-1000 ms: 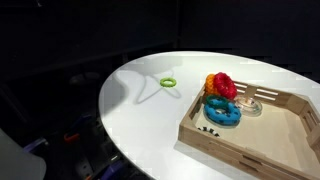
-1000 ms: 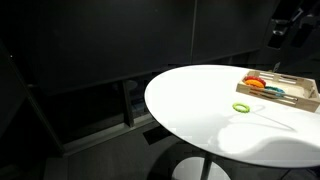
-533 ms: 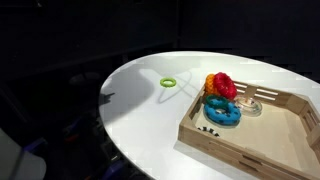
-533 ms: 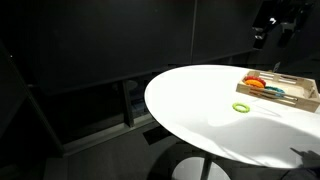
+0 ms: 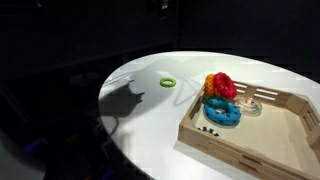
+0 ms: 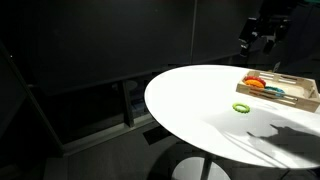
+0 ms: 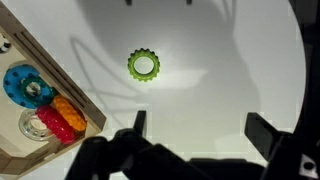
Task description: Put the light green ring on the tray
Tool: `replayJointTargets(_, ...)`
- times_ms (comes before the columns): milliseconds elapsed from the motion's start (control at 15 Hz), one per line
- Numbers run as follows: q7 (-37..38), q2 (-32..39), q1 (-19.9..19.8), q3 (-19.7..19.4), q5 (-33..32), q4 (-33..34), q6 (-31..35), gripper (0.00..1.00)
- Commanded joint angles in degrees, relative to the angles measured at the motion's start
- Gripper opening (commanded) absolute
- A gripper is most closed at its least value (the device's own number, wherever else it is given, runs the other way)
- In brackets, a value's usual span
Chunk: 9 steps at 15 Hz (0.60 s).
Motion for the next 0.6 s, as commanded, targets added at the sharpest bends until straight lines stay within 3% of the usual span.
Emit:
replayJointTargets(0, 1.1, 2.8, -0.3, -1.5, -1.0, 0.5, 2.4, 1.0)
replayJointTargets(533, 0.0, 3.6, 0.6, -2.4, -0.1, 0.1, 2.2, 1.0)
